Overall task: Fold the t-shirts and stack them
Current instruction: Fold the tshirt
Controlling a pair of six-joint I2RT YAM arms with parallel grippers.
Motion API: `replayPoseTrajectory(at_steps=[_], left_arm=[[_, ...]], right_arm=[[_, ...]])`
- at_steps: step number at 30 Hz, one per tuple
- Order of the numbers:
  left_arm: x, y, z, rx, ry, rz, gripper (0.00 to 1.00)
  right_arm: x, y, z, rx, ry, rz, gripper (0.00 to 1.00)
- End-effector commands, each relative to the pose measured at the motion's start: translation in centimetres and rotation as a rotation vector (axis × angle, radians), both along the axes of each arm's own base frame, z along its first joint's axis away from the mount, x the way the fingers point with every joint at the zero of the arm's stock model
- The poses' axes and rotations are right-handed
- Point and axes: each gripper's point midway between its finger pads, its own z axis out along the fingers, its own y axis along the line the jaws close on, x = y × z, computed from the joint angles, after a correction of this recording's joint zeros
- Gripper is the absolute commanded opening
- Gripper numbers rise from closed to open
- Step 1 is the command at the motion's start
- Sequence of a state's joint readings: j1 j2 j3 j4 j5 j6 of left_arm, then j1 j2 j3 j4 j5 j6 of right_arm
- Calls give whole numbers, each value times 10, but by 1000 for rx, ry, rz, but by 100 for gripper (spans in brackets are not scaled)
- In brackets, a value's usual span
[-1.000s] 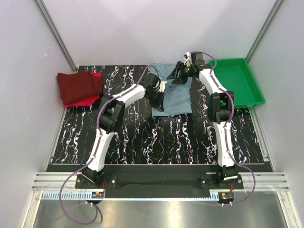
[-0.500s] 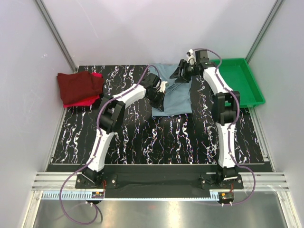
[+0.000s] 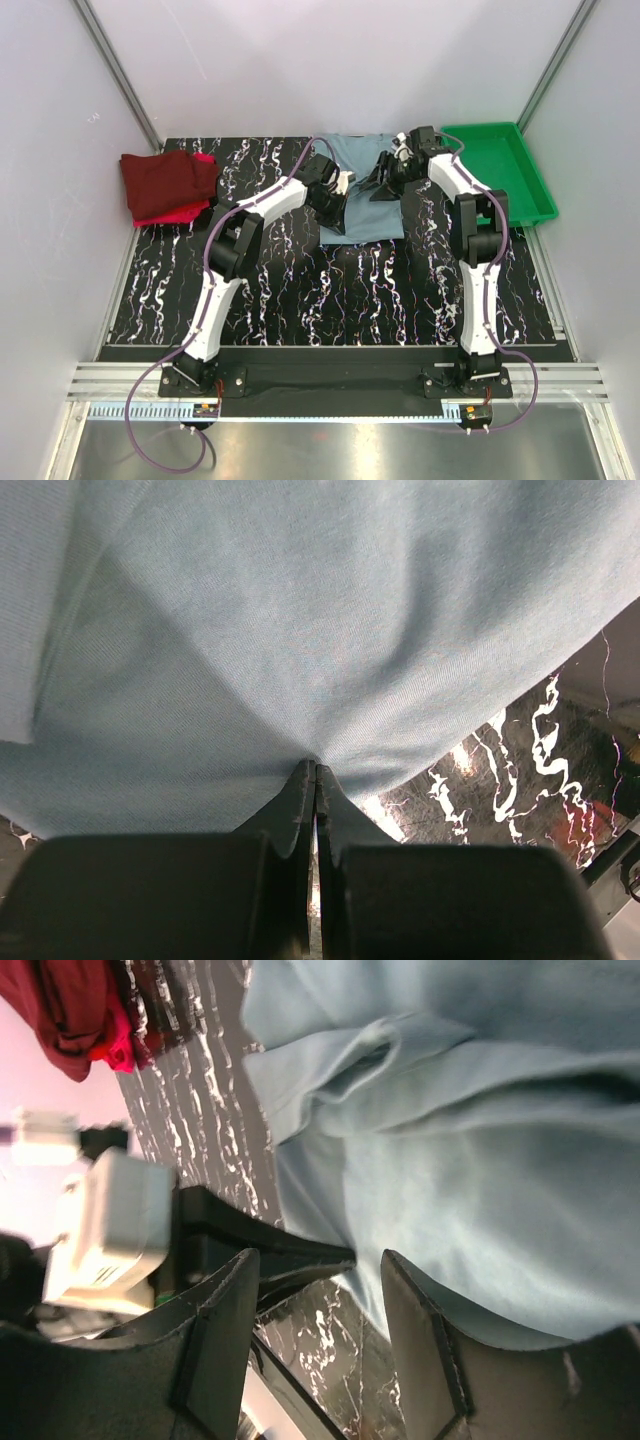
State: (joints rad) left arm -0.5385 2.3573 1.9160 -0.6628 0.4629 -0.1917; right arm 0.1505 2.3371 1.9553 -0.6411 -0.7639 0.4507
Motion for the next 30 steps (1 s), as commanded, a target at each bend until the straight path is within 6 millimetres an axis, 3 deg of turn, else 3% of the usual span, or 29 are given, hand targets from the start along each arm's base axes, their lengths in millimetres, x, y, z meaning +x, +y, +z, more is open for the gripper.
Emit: replayPoseTrajectory(at_steps=[1,4,10,17,22,27,28,30], left_arm=[[2,-8,46,-65,-61,-7,0],[-1,-5,42,-60,-48,-7,0],[-4,-3,40,-51,-48,-10,0],[-16,8,31,-9,-36,-17,0],[-21,12,26,17,-40,-24,0],[-21,7,29,21,-57,-37,0],[-20,6,32,19,-67,-40,0],[-13,2,51,2,-114,-49,0]], right_arm=[[11,8,-2,25,-14,6,59],[23,13,-21,14,-13,2,59],[55,27,-24,51,-54,-20,60],[97,37,10,125,-199,-47,61],[119,33,25,148,-272,-84,61],[122,23,31,129,-294,-97,62],[120,19,40,131,-300,-96,62],[118,6,48,113,-318,-92,61]])
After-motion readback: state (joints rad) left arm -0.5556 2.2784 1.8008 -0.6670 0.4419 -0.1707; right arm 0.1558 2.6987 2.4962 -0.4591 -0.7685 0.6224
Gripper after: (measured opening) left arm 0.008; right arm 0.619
